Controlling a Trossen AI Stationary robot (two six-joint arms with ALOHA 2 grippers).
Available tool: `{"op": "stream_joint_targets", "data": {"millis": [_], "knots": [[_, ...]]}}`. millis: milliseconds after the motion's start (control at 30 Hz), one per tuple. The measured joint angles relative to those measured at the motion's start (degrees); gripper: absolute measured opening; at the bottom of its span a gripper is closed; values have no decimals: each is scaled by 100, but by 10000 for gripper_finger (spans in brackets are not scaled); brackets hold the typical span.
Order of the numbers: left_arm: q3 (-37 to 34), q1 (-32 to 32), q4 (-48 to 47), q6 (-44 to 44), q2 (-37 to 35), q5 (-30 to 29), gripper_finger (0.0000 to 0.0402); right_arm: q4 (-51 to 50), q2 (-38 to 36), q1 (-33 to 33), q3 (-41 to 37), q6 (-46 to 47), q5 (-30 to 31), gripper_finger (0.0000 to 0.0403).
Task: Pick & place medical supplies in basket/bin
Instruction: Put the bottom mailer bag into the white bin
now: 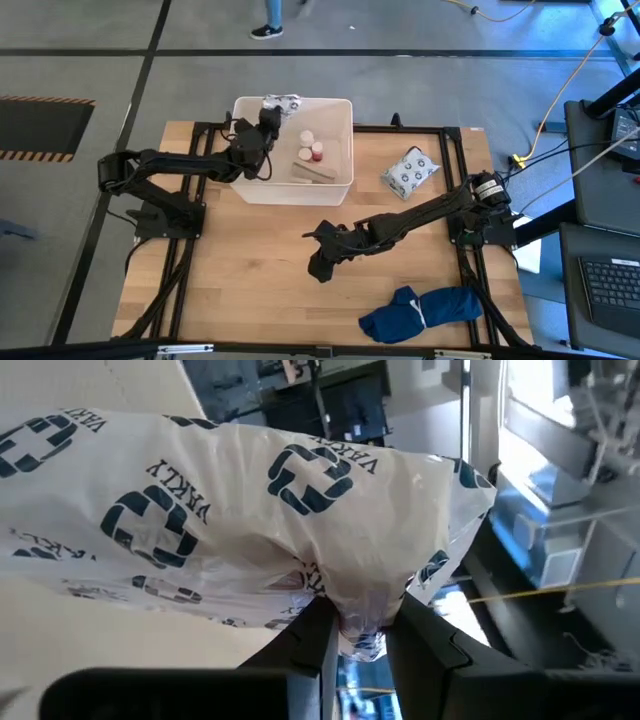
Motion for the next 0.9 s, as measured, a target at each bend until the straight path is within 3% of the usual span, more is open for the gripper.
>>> {"op": "stream_joint_targets", "data": {"millis": [133, 367, 500, 700, 900], "knots": [[1, 75, -422, -30, -35, 52, 63, 2, 0, 0, 0, 0, -1, 3], [0, 114, -1678, -1518, -35, 166, 63, 4, 0, 0, 0, -1, 0, 3], [2, 160, -1763, -1569, -17, 174, 66, 3, 0, -2, 0, -9, 0, 3], [0, 383, -2172, -2382, -9, 696, 71, 2, 0, -2, 0, -26, 0, 3], [0, 536, -2199, -2341, -9, 1114, 102, 4, 0, -4, 0, -35, 0, 3]]}}
